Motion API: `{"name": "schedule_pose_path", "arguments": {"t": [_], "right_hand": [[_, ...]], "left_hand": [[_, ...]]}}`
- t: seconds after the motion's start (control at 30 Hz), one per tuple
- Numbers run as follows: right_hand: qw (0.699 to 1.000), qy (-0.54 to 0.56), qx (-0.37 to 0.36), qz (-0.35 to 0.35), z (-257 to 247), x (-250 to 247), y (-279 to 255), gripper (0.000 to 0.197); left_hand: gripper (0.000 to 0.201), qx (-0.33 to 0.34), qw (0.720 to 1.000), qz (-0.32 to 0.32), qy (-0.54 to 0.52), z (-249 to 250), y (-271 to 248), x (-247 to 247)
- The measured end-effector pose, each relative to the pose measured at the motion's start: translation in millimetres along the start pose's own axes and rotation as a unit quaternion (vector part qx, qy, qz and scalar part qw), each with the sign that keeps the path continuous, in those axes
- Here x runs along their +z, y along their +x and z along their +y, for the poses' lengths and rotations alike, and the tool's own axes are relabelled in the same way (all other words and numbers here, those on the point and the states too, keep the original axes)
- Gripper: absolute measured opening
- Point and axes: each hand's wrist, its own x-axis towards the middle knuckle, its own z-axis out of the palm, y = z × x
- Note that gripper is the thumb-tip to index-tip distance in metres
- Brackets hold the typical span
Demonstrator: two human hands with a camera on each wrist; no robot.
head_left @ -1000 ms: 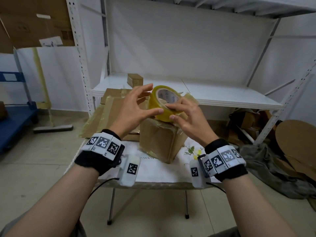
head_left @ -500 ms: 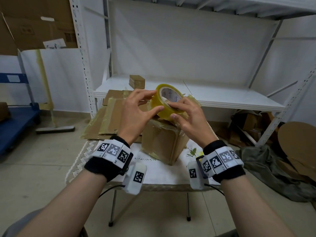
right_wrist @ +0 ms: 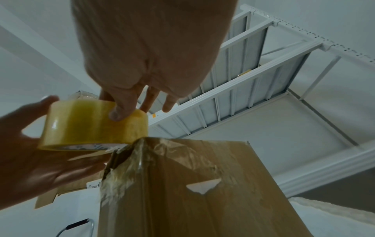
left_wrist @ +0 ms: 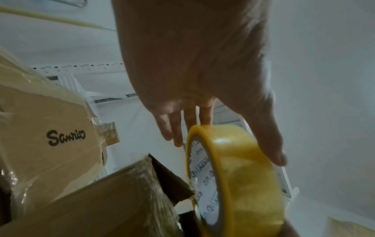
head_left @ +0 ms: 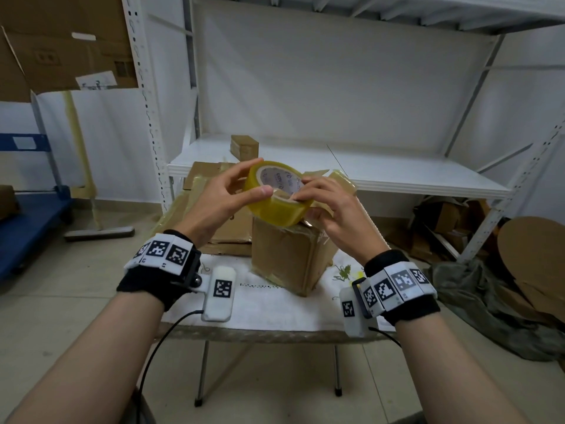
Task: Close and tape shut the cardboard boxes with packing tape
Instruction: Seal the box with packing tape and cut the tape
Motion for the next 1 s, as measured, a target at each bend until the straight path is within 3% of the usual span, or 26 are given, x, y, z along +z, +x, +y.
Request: {"name": "schedule_pose_path", "arguments": {"t": [0.23, 0.73, 0.9, 1.0], "right_hand": [[1.000, 0.018, -0.010, -0.006, 2.2, 1.1, 0.4, 0.034], [1.000, -0.013, 0.008, 0.020, 5.5, 3.2, 0.7, 0.045], [1.000, 0.012, 0.017, 0.022, 6.6, 3.2, 0.5, 0.050], [1.000, 0.014, 0.014, 0.009, 8.9, 3.6, -0.1, 0.052]], "left_hand": [[0.074, 0.001, 1.000, -0.014, 0.002, 4.6, -4.1, -7.9], [0.063, 0.057, 0.993, 0.088, 0.055, 5.3, -3.4, -1.4], [0.031, 0.038, 0.992, 0.123, 0.010, 3.3, -0.1, -5.2], [0.032, 0.023, 0.993, 0.119, 0.002, 0.8, 0.4, -11.0]]}}
